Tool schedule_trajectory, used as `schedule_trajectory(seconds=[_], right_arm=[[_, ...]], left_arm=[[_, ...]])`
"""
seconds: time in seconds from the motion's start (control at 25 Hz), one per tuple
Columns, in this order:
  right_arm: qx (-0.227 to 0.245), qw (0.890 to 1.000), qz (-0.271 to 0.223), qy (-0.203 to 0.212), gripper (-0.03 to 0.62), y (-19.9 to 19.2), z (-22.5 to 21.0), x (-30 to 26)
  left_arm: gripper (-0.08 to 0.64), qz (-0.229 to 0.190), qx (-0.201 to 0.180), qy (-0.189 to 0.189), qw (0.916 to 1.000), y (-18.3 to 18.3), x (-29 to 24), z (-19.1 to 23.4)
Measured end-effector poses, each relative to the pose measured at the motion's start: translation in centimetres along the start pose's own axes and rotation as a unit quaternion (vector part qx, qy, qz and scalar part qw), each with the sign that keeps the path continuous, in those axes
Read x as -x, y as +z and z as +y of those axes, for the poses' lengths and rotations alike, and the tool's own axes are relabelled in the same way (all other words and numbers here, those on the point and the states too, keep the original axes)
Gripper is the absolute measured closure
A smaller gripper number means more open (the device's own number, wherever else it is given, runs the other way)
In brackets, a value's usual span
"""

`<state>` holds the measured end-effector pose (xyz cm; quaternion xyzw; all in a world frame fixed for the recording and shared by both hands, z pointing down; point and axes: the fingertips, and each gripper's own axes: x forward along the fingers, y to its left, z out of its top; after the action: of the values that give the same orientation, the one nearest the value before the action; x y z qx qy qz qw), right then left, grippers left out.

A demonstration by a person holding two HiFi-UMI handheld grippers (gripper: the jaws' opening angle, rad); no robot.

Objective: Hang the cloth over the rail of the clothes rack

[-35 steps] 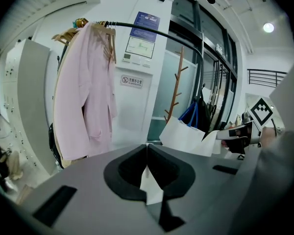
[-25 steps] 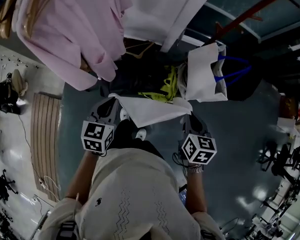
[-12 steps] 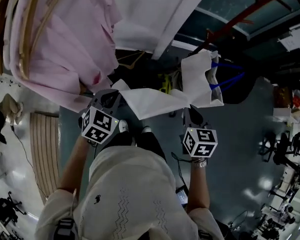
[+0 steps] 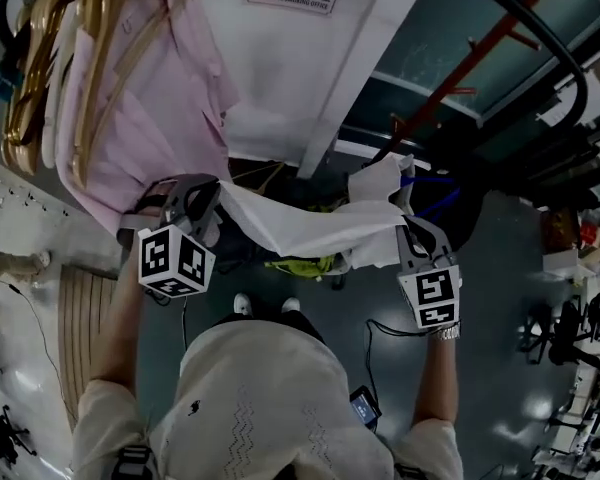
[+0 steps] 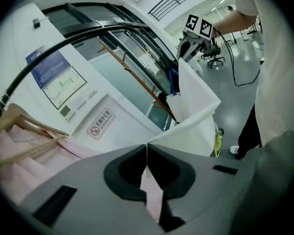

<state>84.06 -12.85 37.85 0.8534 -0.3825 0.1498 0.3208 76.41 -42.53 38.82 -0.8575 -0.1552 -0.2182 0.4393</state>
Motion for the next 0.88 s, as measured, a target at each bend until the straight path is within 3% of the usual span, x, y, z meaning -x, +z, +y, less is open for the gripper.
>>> schedule_trajectory(seconds=[0.16,0.32,0.56,0.76,0.88], right_arm=[[0.077,0.996,-0.015,-0.042,0.572,2.8,-4.2,2.5],[0.127,0.988,-0.042,-0.084,0.572,5.4,-7.8,5.4],[0.15,0.978,-0.076,-0.12,0.572,8.3,-12.3,9.2],[0.182,0.969,-0.093,-0.14,0.572,11.4,-13.9,10.8],[0.193,0.96,-0.113,-0.171,0.572,14.0,-15.3,12.9]], left_arm=[[0.545,0.007,-0.018,0.044,0.9988,1.6,3.0,4.0],[0.545,-0.008,0.002,0.051,0.9987,3.9,6.9,6.0],[0.545,-0.018,-0.013,0.09,0.9957,6.5,11.8,9.9],[0.545,0.012,-0.076,0.145,0.9865,8.2,13.2,13.3],[0.545,0.007,-0.082,0.162,0.9834,9.6,14.0,15.2]])
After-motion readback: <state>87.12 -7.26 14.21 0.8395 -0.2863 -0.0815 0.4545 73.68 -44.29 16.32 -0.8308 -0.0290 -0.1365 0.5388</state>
